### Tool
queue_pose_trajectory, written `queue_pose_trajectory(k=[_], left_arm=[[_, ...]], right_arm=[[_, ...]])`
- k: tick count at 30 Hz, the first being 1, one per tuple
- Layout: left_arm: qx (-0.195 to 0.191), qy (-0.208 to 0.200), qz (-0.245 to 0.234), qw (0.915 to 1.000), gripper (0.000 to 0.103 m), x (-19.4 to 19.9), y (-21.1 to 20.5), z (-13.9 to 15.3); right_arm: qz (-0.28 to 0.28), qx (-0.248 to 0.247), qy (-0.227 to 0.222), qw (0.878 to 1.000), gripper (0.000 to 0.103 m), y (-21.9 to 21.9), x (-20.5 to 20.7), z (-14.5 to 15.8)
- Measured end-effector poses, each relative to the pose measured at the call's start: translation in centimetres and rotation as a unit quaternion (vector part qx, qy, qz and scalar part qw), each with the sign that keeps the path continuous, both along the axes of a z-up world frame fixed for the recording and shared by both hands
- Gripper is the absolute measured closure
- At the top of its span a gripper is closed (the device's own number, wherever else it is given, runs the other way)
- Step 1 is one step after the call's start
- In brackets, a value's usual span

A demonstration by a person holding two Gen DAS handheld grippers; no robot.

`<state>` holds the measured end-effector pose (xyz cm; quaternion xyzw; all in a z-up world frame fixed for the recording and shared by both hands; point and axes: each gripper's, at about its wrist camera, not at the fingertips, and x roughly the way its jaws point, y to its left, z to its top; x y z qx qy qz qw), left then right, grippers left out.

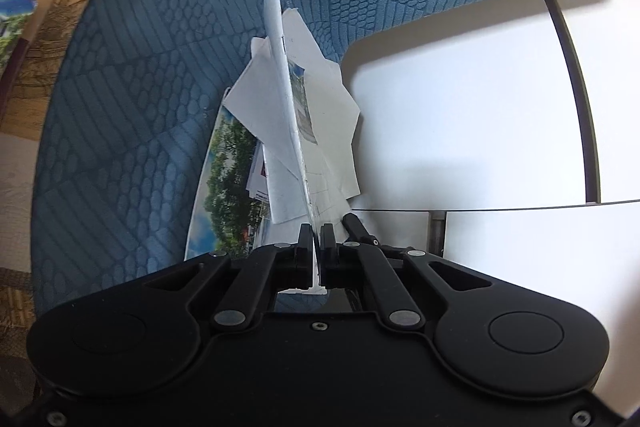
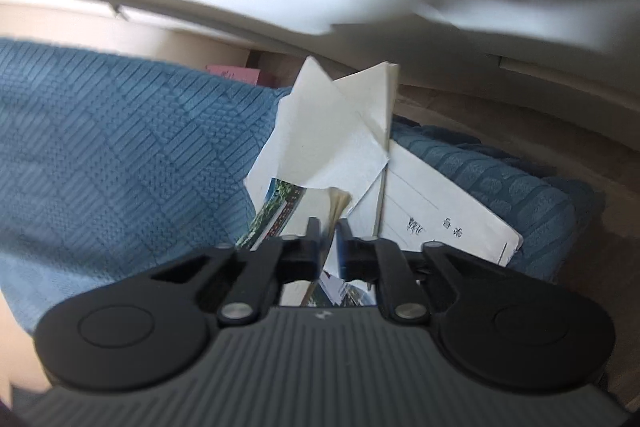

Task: Organize objects
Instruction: 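Carry the notebooks with the left tool and lower them onto the book stack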

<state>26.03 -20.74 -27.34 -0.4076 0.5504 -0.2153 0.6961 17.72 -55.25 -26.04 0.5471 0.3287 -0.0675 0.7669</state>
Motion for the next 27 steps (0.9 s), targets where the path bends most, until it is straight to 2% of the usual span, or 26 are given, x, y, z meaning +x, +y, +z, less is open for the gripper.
queue_pose_trajectory(k=[7, 14, 21, 27], left_arm=[[0.013, -0.017, 0.006, 0.9998, 0.099, -1.2, 2.0, 1.6], [0.019, -0.023, 0.007, 0.9995, 0.097, -3.0, 4.6, 4.2], [0.021, -0.056, 0.006, 0.9982, 0.097, -4.6, 7.2, 8.3], [0.051, -0.108, 0.015, 0.9927, 0.097, -6.5, 9.6, 12.8]], right_arm=[[0.047, -0.070, -0.040, 0.996, 0.098, 2.0, -0.7, 3.6], [0.089, -0.144, -0.052, 0.984, 0.098, 4.9, -1.7, 7.9], [0.101, -0.170, -0.062, 0.978, 0.098, 7.4, -3.8, 10.9], [0.115, -0.182, -0.074, 0.974, 0.098, 10.1, -5.6, 13.4]])
